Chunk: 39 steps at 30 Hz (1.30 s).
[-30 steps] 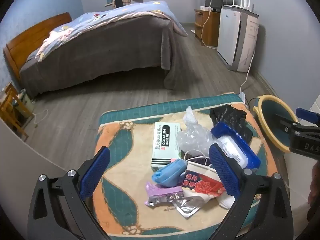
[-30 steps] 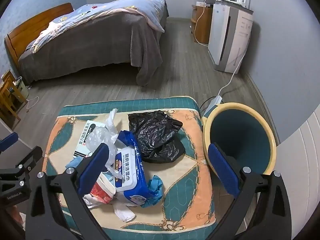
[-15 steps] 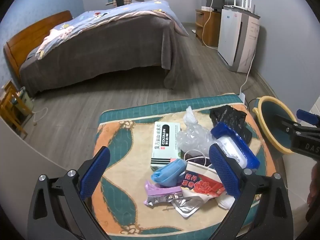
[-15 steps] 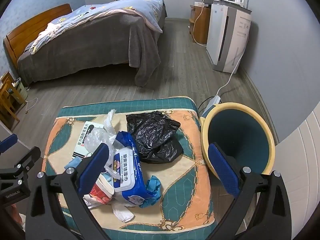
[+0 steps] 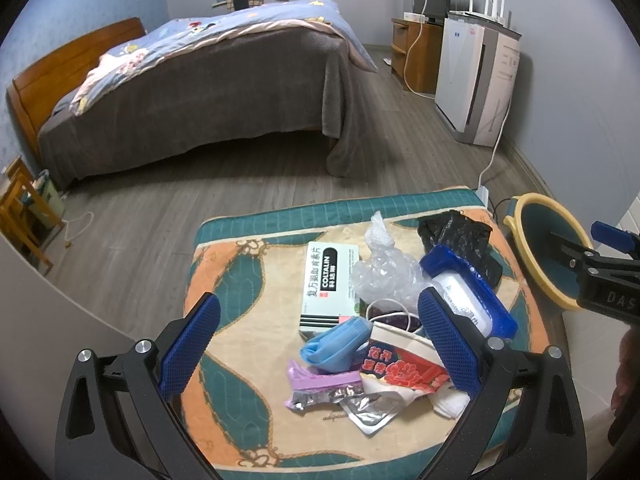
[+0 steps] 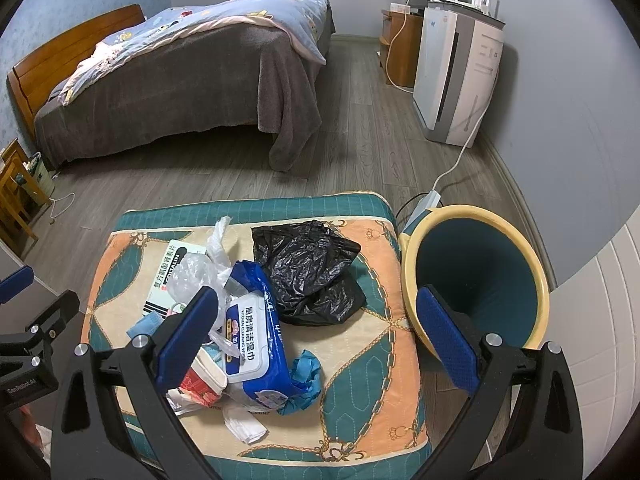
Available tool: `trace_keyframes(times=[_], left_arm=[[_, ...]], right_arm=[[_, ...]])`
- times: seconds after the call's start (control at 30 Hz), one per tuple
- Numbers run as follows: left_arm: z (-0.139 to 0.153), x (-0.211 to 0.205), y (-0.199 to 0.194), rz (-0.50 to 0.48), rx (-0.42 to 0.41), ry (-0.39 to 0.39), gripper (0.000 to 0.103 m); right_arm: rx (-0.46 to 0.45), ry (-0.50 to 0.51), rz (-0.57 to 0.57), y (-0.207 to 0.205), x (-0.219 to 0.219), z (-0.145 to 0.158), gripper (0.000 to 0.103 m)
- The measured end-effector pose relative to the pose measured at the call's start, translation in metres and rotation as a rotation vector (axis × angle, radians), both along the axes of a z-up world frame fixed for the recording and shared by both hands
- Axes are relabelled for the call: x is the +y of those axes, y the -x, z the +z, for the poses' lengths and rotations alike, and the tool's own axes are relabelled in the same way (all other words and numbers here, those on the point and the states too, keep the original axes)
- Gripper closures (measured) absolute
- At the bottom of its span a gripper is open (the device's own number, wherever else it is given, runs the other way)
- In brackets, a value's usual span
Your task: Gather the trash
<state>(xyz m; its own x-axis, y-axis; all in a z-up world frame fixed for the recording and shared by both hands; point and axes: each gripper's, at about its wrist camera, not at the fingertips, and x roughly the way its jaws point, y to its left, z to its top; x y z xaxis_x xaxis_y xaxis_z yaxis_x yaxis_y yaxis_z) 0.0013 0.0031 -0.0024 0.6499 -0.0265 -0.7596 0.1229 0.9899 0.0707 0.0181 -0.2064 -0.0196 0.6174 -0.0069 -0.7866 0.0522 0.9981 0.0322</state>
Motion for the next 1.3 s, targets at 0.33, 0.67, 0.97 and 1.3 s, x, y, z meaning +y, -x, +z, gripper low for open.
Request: trace_keyframes(times=[0.33,0.67,0.97,1.3], left_arm=[[-0.0001,0.0006,-0.0002,0.0,0.002,0.003,0.005],[-0.0001,0.0005,0.0006,0.0,0.003,0.004,0.005],[0.0,0.0008,0.0004,0.001,0.004,0.006,0.005],[0.0,0.001,0.0003,0.001,0.005,0.007,0.005]], right_arm=[[0.004,-0.002,0.0,-0.0005,0.0,-0.0005,0.006],[0.005,-0.004,0.0,-0.0005,0.0002,-0.0012,0.006],[0.005,-0.003,-0.001,-0.0003,0.0006,-0.0023,0.006],[0.007,-0.003,0.0,-0.0005,0.0001,-0.0024,0.006]])
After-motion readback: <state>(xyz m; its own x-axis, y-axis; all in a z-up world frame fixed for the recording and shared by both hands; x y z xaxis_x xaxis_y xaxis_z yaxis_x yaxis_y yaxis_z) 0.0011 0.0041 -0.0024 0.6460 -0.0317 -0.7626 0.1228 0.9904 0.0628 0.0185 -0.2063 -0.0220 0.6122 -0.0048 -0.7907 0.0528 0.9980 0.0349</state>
